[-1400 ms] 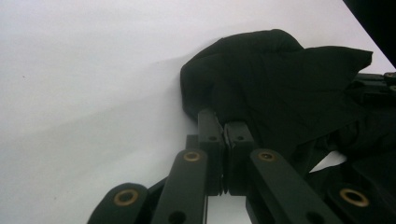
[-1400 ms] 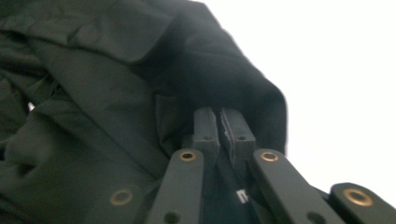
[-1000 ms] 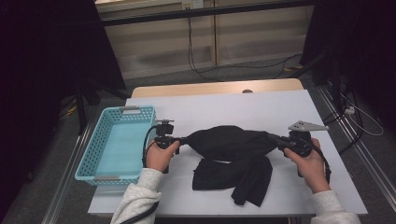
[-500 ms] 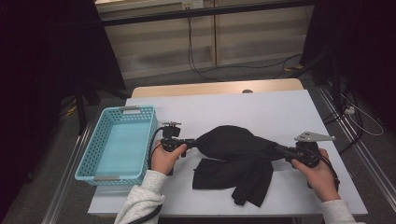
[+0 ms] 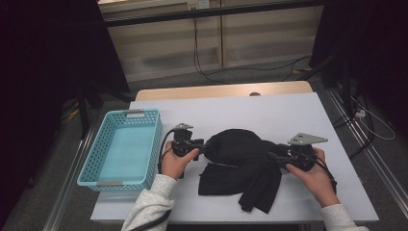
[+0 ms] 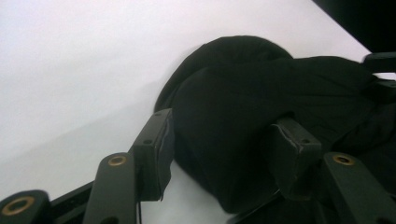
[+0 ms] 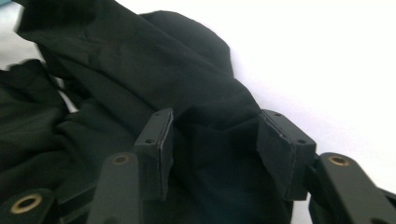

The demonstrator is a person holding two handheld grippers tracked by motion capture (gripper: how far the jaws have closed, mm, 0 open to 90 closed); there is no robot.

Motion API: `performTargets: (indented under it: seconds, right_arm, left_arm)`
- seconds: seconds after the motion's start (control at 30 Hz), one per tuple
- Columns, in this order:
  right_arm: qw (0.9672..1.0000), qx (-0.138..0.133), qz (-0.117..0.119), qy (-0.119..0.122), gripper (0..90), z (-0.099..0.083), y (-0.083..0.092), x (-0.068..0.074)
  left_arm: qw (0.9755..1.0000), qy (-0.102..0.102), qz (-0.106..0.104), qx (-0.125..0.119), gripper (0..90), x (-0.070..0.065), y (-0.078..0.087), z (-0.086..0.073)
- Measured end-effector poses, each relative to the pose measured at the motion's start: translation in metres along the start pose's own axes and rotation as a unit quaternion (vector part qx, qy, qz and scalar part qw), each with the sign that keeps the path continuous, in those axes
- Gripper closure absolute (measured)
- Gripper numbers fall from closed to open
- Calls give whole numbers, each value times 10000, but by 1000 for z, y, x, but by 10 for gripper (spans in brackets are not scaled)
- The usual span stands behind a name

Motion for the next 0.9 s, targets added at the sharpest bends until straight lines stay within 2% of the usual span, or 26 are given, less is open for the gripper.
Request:
performTargets:
  seconds: [0.07,0.1,0.23,0.27,0.3,0.33,0.37,0.43,0.57,0.67,0.8,0.9]
  right_arm:
    - [9998,63,-174,-30,482,-2,-1,-6]
    - [9998,79,-180,-94,497,-3,-2,-8]
    - [9995,141,-226,-174,651,-8,-2,-14]
    - [9995,71,-253,-181,727,-8,-2,-15]
    - [9995,51,-250,-204,772,-7,-1,-17]
    - [9992,-16,-249,-303,801,-7,-1,-19]
    - [9990,-110,-206,-382,852,-6,0,-21]
    - [9984,-220,-211,-475,862,-3,2,-23]
    - [9970,-419,-163,-635,864,2,6,-28]
    - [9946,-522,-166,-877,864,4,7,-36]
    - [9921,-499,-400,-1083,866,0,4,-50]
    - [9917,-455,-459,-1114,835,-2,1,-54]
  left_arm:
    - [10000,-40,-65,-30,489,-1,-3,2]
    - [10000,-26,-69,-8,497,-1,-4,3]
    - [9998,-30,-143,-132,542,-1,-7,8]
    - [9997,-28,-169,-167,605,-2,-7,10]
    - [9997,3,-210,-160,623,-2,-7,11]
    - [9995,79,-252,-178,635,-2,-7,13]
    - [9995,103,-236,-172,689,-1,-6,14]
    - [9992,207,-272,-184,759,1,-6,18]
    - [9994,253,-206,-116,873,8,-7,22]
    - [9986,467,-180,-144,880,16,-7,26]
    - [9967,788,-65,-157,884,28,-7,27]
    - [9956,931,66,-110,883,36,-9,23]
Point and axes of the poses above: each handheld gripper's, and its own axes: y roughly backward along the jaws, z roughly out of its top, x roughly to its left, the point moved 6 cm from there along -y, roughly forward along the jaws
